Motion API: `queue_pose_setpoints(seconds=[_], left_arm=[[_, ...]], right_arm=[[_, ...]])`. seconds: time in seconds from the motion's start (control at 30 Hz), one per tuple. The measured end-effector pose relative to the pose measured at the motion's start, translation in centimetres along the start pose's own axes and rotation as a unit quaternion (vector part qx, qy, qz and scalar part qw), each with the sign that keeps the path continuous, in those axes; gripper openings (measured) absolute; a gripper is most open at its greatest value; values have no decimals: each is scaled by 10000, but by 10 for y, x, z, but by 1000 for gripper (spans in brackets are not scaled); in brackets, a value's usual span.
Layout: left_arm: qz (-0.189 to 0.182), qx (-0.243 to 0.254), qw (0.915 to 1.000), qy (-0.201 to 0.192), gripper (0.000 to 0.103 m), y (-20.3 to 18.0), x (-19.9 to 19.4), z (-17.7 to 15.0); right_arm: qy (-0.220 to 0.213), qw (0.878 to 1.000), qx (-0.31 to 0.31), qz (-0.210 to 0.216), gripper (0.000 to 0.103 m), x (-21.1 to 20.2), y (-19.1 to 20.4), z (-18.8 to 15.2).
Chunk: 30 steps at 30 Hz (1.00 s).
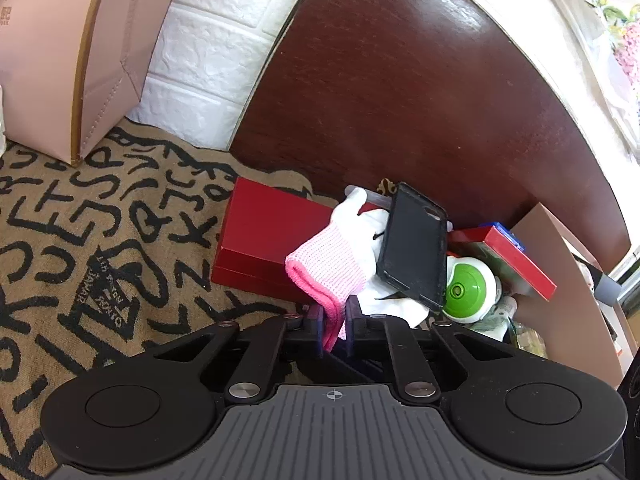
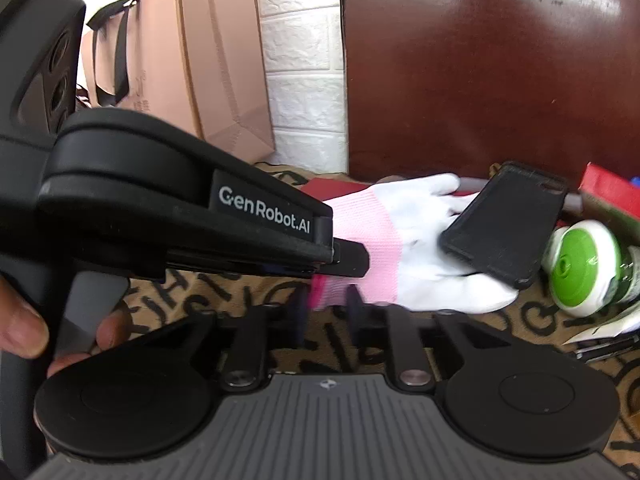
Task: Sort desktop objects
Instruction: 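Close the left gripper on the cuff of the pink-and-white glove, then lift the glove with the left gripper and adjust the grip on its cuff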
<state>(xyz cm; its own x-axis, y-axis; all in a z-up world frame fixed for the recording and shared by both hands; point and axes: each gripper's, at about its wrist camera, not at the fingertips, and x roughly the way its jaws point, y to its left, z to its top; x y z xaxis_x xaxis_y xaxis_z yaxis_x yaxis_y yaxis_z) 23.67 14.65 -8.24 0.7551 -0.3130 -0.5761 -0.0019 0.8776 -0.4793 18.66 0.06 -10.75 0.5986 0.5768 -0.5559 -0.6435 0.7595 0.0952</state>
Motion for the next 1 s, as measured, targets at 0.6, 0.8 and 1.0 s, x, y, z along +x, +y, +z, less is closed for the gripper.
queue_pose_setpoints(seconds=[0.6,0.8,1.0], left_arm=[[-261,25,9994,-233,3,-45,-105,-70],[-181,-54,9997,-153,3,-52,-148,-114],[-61,26,9999,84,3,-56,-183,-157]], right_arm=[[-9,9972,-96,744,8,-106,9,-28],[191,9941,-145,1058,8,-152,24,-52],[482,9898,-311,1302,8,-183,48,-80]])
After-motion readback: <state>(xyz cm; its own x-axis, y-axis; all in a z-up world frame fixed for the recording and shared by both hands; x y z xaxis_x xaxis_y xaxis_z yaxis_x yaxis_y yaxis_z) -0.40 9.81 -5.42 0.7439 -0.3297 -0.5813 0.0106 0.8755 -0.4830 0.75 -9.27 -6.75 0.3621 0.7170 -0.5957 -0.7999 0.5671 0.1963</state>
